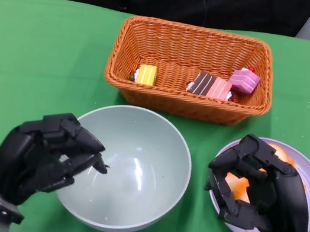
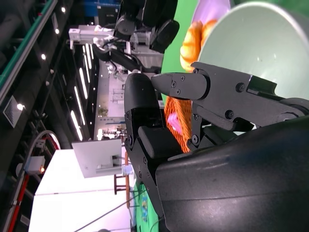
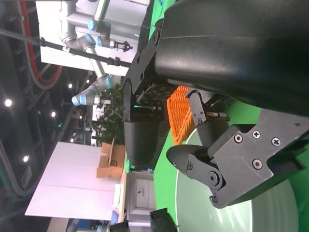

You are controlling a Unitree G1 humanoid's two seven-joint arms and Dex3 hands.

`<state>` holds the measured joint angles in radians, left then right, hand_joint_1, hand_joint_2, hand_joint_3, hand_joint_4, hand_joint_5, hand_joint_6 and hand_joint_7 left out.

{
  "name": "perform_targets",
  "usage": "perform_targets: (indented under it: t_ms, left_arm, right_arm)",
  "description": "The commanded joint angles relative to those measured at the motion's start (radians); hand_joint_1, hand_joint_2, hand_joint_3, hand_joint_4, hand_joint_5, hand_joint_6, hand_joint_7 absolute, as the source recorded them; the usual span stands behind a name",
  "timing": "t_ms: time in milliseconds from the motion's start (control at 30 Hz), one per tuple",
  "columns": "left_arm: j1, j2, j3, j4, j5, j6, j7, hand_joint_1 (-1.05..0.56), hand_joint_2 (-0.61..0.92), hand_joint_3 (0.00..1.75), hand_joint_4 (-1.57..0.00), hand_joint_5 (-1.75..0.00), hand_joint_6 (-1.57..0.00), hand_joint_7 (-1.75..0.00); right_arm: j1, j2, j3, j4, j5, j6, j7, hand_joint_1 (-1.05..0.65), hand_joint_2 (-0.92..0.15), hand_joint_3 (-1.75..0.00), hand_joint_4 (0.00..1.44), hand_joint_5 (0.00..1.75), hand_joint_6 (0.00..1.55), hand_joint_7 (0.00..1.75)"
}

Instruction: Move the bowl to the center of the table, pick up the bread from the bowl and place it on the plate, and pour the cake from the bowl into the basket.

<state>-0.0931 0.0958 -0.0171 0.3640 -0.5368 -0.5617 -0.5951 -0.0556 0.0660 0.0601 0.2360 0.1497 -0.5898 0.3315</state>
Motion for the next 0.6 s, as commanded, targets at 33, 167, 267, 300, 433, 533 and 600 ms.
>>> perform_targets:
  t_ms: [33, 167, 267, 300, 433, 533, 600]
  left_arm:
    - [0.03, -0.006, 0.021, -0.062, 0.028, 0.027, 0.004, -0.15, 0.92, 0.36, -0.75, -1.41, -0.9, -0.96]
    - [0.053, -0.02, 0.029, -0.112, 0.05, 0.061, 0.009, -0.13, 0.92, 0.41, -0.74, -1.52, -0.85, -1.13]
    - [0.062, -0.027, 0.036, -0.123, 0.05, 0.086, -0.005, -0.13, 0.91, 0.44, -0.74, -1.57, -0.82, -1.21]
    - [0.063, -0.029, 0.038, -0.124, 0.05, 0.091, -0.009, -0.13, 0.89, 0.49, -0.73, -1.6, -0.8, -1.25]
    - [0.069, -0.034, 0.047, -0.129, 0.046, 0.117, -0.015, -0.14, 0.86, 0.55, -0.74, -1.63, -0.79, -1.28]
    - [0.068, -0.034, 0.053, -0.128, 0.056, 0.116, -0.017, -0.14, 0.86, 0.56, -0.74, -1.64, -0.8, -1.28]
    - [0.068, -0.032, 0.054, -0.126, 0.062, 0.119, -0.022, -0.14, 0.85, 0.57, -0.74, -1.64, -0.79, -1.29]
  right_arm:
    - [0.03, -0.021, 0.0, -0.049, 0.012, 0.029, 0.001, -0.08, -0.5, -1.03, 0.75, 1.61, 0.69, 1.22]
    - [0.037, -0.026, 0.001, -0.076, 0.01, 0.041, 0.005, -0.06, -0.51, -1.05, 0.75, 1.6, 0.68, 1.21]
    - [0.039, -0.027, -0.001, -0.083, 0.017, 0.05, 0.005, -0.06, -0.51, -1.06, 0.75, 1.61, 0.68, 1.22]
    - [0.039, -0.026, -0.002, -0.084, 0.019, 0.052, 0.005, -0.07, -0.5, -1.06, 0.75, 1.61, 0.69, 1.22]
    - [0.043, -0.025, 0.001, -0.086, 0.021, 0.058, 0.01, -0.08, -0.5, -1.06, 0.75, 1.61, 0.69, 1.24]
    - [0.045, -0.025, 0.006, -0.094, 0.021, 0.066, 0.014, -0.06, -0.5, -1.08, 0.75, 1.6, 0.69, 1.25]
    - [0.045, -0.023, 0.008, -0.096, 0.022, 0.067, 0.015, -0.04, -0.5, -1.09, 0.75, 1.61, 0.68, 1.24]
